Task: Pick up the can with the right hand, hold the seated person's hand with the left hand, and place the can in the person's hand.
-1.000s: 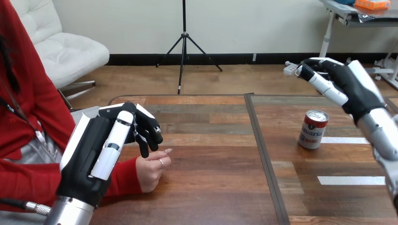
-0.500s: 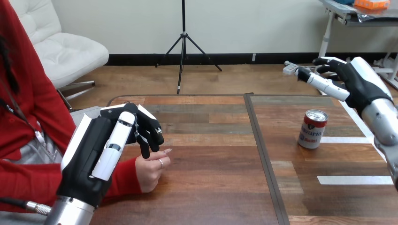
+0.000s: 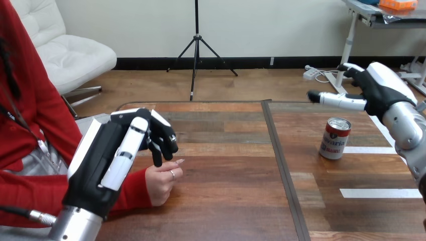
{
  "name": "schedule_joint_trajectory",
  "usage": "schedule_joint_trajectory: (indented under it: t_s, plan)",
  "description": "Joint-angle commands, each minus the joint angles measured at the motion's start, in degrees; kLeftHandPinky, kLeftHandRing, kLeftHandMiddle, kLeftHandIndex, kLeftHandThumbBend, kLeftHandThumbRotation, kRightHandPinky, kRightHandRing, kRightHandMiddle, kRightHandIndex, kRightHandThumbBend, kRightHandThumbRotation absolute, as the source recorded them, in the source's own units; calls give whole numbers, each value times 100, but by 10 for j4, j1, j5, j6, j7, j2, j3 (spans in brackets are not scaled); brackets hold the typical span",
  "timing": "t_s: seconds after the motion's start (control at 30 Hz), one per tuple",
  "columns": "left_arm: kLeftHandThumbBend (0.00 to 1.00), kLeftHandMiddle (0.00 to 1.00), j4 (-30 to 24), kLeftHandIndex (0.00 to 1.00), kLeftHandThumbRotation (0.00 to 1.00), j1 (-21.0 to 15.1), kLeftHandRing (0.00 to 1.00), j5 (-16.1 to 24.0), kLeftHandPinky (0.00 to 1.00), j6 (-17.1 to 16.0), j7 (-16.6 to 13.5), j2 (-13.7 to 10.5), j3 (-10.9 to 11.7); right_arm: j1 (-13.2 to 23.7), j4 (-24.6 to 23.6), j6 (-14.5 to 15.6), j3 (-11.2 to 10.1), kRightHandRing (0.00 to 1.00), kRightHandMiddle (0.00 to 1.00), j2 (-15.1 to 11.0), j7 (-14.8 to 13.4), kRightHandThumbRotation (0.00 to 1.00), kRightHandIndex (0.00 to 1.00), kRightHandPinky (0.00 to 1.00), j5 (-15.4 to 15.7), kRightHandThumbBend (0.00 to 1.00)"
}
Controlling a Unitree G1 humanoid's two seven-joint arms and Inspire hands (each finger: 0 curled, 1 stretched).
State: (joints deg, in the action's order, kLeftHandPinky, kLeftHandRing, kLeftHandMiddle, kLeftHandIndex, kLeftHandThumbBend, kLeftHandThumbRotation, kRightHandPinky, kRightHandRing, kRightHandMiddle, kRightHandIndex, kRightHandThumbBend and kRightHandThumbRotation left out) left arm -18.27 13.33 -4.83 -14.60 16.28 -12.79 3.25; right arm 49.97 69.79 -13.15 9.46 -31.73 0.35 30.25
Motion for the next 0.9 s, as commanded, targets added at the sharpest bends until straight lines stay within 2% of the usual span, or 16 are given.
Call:
schedule_joint_trajectory:
  t_s: [0.0, 0.27, 0.53, 0.87]
  plan:
    - [0, 38, -6, 36, 100, -36, 33, 1, 22, -14, 1, -9, 5, 64, 14, 11, 14, 92, 94, -4, -8, 71, 94, 80, 4, 100]
    - [0, 39, -9, 36, 100, -33, 34, 1, 22, -13, 2, -10, 7, 62, 30, 26, 33, 97, 97, 5, 3, 64, 98, 84, 7, 100]
    - [0, 39, -8, 36, 99, -31, 34, -4, 22, -18, 5, -10, 10, 59, 39, 51, 53, 98, 98, 14, 8, 63, 97, 87, 15, 100]
    - [0, 39, -10, 36, 99, -29, 34, -4, 23, -20, 7, -12, 12, 49, 42, 53, 60, 98, 98, 18, 19, 60, 96, 91, 10, 100]
